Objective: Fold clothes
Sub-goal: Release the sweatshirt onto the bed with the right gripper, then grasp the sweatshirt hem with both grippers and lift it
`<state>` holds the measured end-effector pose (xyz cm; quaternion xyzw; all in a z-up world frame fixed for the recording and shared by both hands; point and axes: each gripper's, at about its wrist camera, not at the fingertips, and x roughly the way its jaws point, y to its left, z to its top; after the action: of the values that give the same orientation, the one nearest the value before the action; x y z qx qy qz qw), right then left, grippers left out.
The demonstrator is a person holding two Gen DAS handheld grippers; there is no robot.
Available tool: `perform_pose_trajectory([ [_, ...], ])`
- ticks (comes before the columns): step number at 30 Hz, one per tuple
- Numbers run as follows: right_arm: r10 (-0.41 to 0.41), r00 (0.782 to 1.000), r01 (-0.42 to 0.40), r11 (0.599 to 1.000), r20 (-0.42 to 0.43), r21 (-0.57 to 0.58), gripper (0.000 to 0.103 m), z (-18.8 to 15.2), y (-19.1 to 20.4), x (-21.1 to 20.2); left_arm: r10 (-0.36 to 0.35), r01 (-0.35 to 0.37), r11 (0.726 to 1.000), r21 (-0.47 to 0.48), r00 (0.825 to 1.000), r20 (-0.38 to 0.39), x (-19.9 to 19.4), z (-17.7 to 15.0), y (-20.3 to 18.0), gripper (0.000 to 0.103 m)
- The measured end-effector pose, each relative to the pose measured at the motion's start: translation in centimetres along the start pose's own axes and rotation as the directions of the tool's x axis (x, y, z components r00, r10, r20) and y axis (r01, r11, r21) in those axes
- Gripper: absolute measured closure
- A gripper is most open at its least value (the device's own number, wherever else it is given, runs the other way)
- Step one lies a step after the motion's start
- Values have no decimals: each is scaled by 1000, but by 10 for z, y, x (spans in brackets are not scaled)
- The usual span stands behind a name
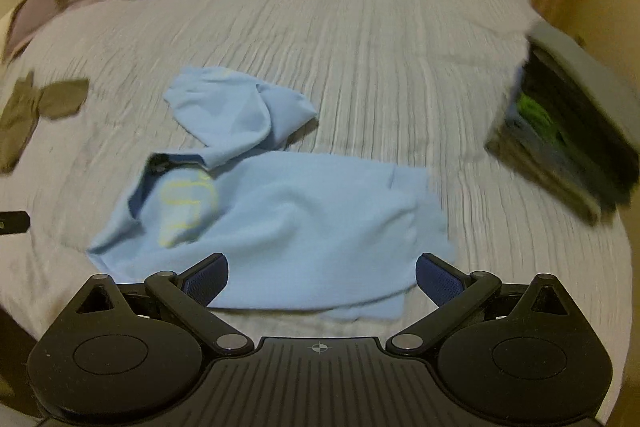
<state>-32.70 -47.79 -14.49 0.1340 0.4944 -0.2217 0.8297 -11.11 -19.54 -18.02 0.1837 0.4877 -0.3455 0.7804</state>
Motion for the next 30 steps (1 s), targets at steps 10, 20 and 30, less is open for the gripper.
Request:
perform_pose_trajectory([
  [10, 106, 994, -94, 921, 12, -377, 1, 45, -40, 72, 102, -125, 958, -257, 990, -100, 44, -50, -15, 21],
  [20, 306, 952, -204, 636, 1, -744, 1, 105, -33, 168, 163, -204, 837, -507, 979, -125, 101, -65, 7, 21],
  [30, 378, 922, -231, 355, -87, -906, 21, 145, 9, 278, 94, -156, 650, -744, 988, -126, 162, -93, 12, 29],
])
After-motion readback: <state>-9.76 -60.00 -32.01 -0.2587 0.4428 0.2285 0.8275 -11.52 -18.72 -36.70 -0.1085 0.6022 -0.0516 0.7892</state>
